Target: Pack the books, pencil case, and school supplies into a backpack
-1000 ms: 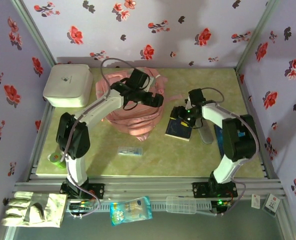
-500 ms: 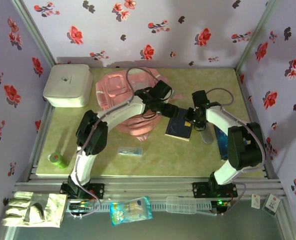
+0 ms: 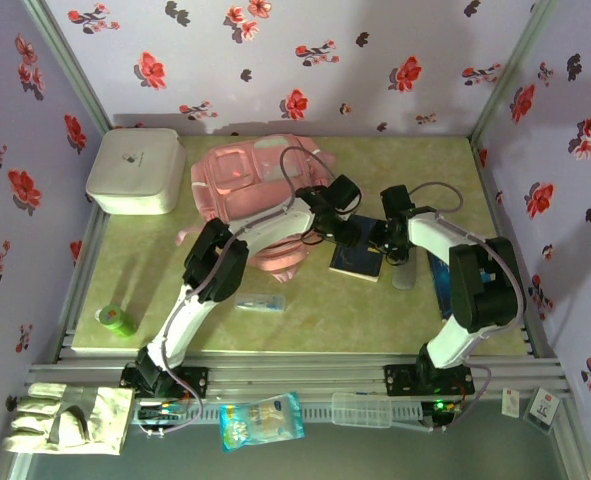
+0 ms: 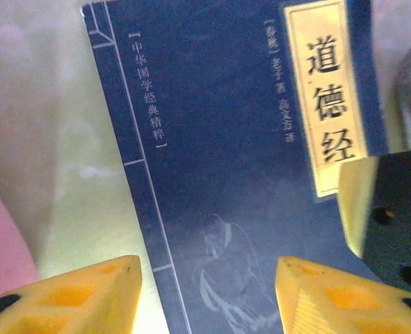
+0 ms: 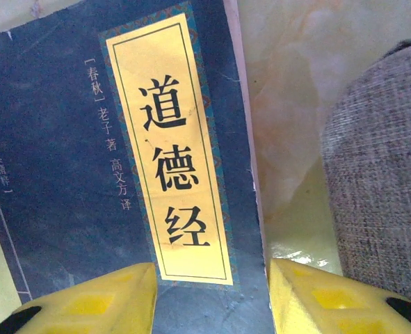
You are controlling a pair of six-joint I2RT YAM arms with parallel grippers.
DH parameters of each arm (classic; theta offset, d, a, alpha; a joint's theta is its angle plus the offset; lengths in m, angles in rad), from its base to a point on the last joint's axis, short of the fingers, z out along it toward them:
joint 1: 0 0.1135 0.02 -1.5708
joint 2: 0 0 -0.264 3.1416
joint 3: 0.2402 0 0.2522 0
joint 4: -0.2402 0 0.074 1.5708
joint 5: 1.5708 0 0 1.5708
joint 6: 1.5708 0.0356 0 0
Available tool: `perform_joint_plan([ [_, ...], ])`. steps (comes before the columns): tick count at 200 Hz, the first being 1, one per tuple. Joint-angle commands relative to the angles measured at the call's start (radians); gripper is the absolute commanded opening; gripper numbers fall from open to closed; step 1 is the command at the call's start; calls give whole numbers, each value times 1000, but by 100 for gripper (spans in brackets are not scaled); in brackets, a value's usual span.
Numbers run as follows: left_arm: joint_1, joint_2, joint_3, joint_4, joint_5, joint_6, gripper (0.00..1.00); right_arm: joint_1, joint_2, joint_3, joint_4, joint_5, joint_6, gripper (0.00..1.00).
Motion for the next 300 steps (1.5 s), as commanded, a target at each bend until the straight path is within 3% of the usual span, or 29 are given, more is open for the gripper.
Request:
perform_joint_plan([
  [1, -11, 38, 48, -57, -15, 29, 52, -8, 29, -4, -34, 32, 13, 49],
  [74, -12, 84, 53, -69, -23, 35, 46, -7, 31, 13, -66, 75, -19, 56],
  [124, -12, 113, 61, -81, -23, 41, 34, -8, 57, 21, -30, -21, -31, 53],
  [165, -13, 140, 71, -99, -24, 46, 33, -7, 58, 23, -11, -85, -38, 52],
  [248, -15, 172, 79, -120, -25, 55, 31, -7, -77, 59, -44, -111, -28, 45],
  [300, -15, 170, 79, -127, -27, 62, 30, -7, -98, 44, -45, -55, -16, 31],
])
